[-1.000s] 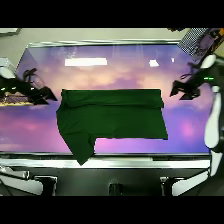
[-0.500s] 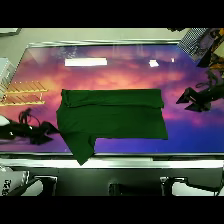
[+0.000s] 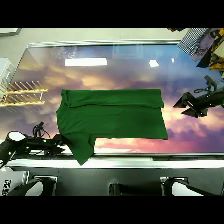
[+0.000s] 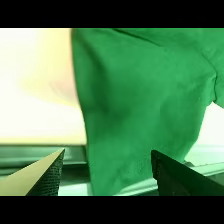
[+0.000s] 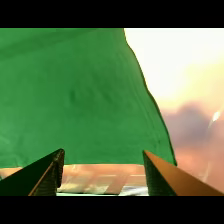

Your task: Fold the clothes and pants, and hang the long-sleeved shirts on hangers.

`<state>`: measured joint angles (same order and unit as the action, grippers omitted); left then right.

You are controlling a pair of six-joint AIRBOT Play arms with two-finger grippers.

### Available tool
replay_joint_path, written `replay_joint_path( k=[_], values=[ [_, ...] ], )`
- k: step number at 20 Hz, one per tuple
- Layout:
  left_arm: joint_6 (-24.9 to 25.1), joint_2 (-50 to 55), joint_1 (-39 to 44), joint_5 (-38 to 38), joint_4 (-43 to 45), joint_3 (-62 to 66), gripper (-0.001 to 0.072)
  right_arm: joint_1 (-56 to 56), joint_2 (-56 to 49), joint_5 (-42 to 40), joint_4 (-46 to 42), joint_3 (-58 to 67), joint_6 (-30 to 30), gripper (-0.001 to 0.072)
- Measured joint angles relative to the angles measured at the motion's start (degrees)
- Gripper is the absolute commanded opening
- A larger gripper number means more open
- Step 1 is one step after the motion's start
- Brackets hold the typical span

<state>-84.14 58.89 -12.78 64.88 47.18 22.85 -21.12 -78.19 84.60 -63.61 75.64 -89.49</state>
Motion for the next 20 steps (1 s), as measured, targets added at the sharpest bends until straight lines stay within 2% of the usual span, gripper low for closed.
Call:
replay_joint_path(
  k=[5,6,7,8,9,10,12,14,15,20],
  values=[
    [-0.94,1.84,6.03,-5.38,-2.8,-0.52,0.0584,0.0,0.39,0.13,0.17,-0.22,-0.09,0.054],
    [-1.03,2.32,7.17,-6.23,-3.48,-0.57,0.0499,0.0,0.42,0.35,0.35,-0.24,-0.11,0.054],
    [-1.11,2.82,8.22,-7.15,-3.78,-0.61,0.0264,0.0,0.44,0.42,0.66,-0.24,-0.13,0.0539],
    [-1.09,3.34,9.27,-8.26,-3.63,-0.72,0.0068,0.0,0.44,0.39,1.07,-0.24,-0.52,0.0538],
    [-1.07,3.63,10.12,-8.68,-3.32,-0.76,0.0021,0.0,0.44,0.37,1.7,-0.24,-0.72,0.0531],
    [-0.96,3.85,10.84,-9.05,-3.91,-0.76,0.0021,0.0,0.44,0.26,2.67,-0.24,-1.51,0.0488],
    [-0.98,4.09,11.74,-9.27,-4.63,-0.76,0.0021,0.0,0.44,-0.42,4.5,-0.24,-2.73,0.0477],
    [-1.11,4.24,12.17,-9.14,-5.05,-0.74,0.0021,-0.07,0.44,-1.44,5.97,-0.24,-3.45,0.0503],
    [-1.11,4.26,12.33,-9.14,-5.11,-0.74,0.0021,-0.42,0.44,-2.08,6.49,-0.24,-3.52,0.0565],
    [-1.11,4.31,12.57,-8.94,-5.31,-0.7,0.0021,-6.91,-0.13,-2.08,7.1,-1.11,1.25,0.0571]
  ],
)
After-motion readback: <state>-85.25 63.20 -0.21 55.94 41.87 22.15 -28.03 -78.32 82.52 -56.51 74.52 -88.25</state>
